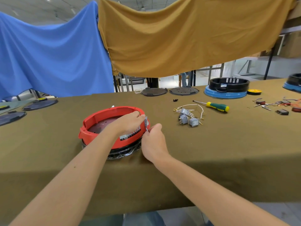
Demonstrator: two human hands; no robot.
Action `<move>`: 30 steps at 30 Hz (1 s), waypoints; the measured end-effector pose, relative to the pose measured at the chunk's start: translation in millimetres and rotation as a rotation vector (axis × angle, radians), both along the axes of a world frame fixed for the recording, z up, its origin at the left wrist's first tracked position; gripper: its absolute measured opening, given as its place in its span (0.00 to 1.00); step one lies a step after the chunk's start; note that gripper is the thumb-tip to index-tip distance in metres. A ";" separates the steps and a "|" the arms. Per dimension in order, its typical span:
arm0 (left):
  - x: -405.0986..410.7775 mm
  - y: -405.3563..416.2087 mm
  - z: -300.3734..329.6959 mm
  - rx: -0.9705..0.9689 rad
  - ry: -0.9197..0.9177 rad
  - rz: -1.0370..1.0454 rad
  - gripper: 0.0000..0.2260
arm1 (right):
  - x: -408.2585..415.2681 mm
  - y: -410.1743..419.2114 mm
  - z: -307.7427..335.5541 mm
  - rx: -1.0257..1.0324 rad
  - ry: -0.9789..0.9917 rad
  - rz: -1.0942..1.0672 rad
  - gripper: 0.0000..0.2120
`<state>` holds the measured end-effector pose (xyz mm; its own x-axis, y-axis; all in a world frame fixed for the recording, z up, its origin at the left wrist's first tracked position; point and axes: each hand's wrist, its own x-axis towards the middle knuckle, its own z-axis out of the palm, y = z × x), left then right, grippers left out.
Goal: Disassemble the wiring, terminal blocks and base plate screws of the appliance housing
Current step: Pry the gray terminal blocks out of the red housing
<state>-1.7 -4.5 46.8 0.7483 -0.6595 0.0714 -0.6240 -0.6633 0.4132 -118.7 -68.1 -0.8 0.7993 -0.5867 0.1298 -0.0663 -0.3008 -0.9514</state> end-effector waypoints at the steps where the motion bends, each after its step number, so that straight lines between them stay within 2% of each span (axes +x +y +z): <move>1: -0.9 0.1 0.9 0.005 0.007 0.005 0.19 | 2.8 6.3 1.6 0.059 0.000 -0.011 0.02; 4: -1.6 0.6 1.2 0.009 0.034 0.004 0.20 | 10.0 17.1 8.2 0.270 -0.014 -0.065 0.03; 6: -1.0 0.7 1.3 0.005 0.056 -0.003 0.18 | 12.5 18.8 10.6 0.298 -0.033 -0.090 0.04; 11: 3.0 -0.2 -1.4 -0.012 0.069 -0.016 0.13 | 10.0 15.8 8.2 0.030 -0.015 -0.049 0.05; 16: 3.7 -0.5 -1.2 -0.002 0.070 -0.020 0.13 | 10.6 9.7 7.4 -0.225 0.050 -0.007 0.07; 23: 1.4 1.2 1.3 0.017 0.099 -0.029 0.13 | 3.3 -20.6 10.0 -0.323 0.092 0.090 0.04; 26: -1.4 1.1 2.9 0.009 0.128 -0.022 0.17 | -2.1 -34.5 16.0 -0.315 0.084 0.143 0.07; 30: -4.3 0.0 2.9 0.003 0.112 -0.023 0.14 | -1.5 -16.3 10.6 -0.304 0.089 0.052 0.05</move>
<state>-6.1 -4.5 49.7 0.7363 -0.6765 -0.0139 -0.5887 -0.6506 0.4798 -120.2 -84.4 9.8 0.8434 -0.4898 0.2207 -0.1224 -0.5752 -0.8088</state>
